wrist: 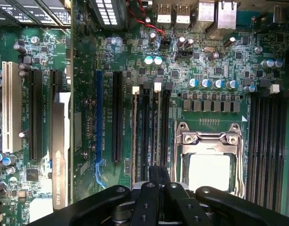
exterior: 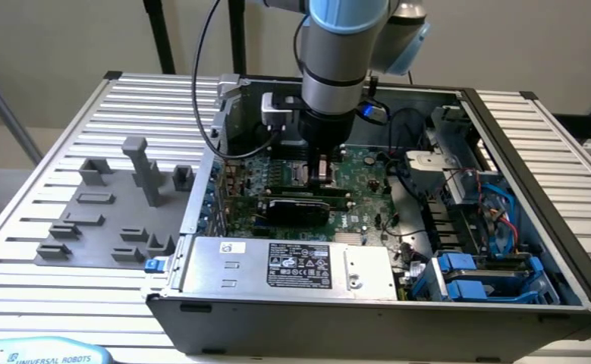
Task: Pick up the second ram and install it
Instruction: 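Press down the second ram until it locks into place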
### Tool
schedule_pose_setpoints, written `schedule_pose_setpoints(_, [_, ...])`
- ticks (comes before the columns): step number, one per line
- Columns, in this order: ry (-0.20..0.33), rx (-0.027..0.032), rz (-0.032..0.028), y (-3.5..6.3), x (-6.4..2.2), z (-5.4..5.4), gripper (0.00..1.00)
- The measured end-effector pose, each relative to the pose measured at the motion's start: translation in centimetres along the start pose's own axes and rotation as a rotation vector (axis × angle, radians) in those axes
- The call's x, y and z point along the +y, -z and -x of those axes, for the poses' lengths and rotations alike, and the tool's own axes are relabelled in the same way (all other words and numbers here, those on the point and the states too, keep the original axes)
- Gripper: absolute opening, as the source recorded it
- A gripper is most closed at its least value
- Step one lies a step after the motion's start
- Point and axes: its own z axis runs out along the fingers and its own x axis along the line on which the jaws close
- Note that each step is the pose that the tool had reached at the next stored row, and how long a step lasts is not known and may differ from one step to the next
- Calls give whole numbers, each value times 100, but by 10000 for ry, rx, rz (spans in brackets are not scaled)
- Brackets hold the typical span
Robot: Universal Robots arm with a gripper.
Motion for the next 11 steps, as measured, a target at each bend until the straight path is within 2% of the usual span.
schedule_pose_setpoints(3, [0, -2, -2, -7, 1, 0, 11])
schedule_pose_setpoints(5, [-1, -18, -4, 55, 2, 5, 11])
schedule_pose_setpoints(8, [0, -9, 10, 185, 4, 10, 11])
schedule_pose_setpoints(11, [-1, -9, 21, 239, 3, 13, 11])
